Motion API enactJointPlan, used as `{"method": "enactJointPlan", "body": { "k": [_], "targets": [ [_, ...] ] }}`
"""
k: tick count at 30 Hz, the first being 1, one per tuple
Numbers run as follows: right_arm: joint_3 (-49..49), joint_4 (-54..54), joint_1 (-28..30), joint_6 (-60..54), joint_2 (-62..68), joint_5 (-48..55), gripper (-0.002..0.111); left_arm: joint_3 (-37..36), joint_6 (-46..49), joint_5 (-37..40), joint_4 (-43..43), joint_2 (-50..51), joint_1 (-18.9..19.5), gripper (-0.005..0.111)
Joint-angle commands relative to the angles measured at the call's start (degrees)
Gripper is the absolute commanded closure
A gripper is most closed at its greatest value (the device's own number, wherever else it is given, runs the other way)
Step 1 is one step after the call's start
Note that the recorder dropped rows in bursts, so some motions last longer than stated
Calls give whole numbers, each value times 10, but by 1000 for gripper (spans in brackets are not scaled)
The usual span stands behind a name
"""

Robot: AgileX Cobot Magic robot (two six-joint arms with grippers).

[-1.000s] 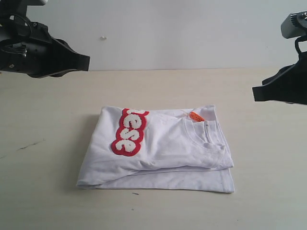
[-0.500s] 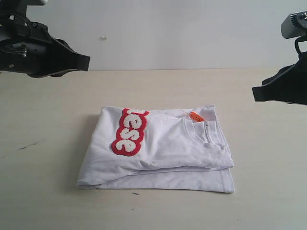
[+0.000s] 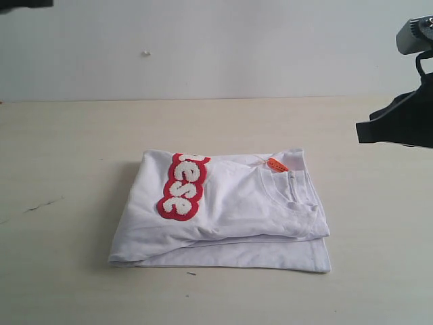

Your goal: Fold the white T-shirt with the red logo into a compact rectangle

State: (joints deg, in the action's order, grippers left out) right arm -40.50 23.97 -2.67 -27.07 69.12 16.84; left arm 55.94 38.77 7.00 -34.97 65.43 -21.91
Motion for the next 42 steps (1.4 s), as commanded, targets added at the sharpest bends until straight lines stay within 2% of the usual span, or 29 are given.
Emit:
{"method": "enactJointPlan", "body": {
  "k": [1, 7, 14, 19, 25, 34, 39, 42],
  "targets": [
    [2, -4, 0, 2, -3, -1, 108, -2, -7, -7, 0, -56, 40, 107],
    [2, -4, 0, 2, -3, -1, 108, -40, -17, -6, 0, -122, 133, 107],
    [2, -2, 0, 2, -3, -1, 108, -56, -96, 1, 15, -170, 184, 107],
    [2, -2, 0, 2, -3, -1, 108, -107, -231, 1, 150, -195, 191, 107],
    [2, -2, 0, 2, -3, -1, 108, -171, -336, -5, 287, -238, 191, 107],
    [2, -2, 0, 2, -3, -1, 108, -253, -337, -13, 358, -337, 191, 107],
    [2, -2, 0, 2, -3, -1, 108, -299, -420, -13, 418, -393, 191, 107],
    [2, -2, 0, 2, -3, -1, 108, -334, -437, -13, 428, -420, 191, 107]
  ]
}}
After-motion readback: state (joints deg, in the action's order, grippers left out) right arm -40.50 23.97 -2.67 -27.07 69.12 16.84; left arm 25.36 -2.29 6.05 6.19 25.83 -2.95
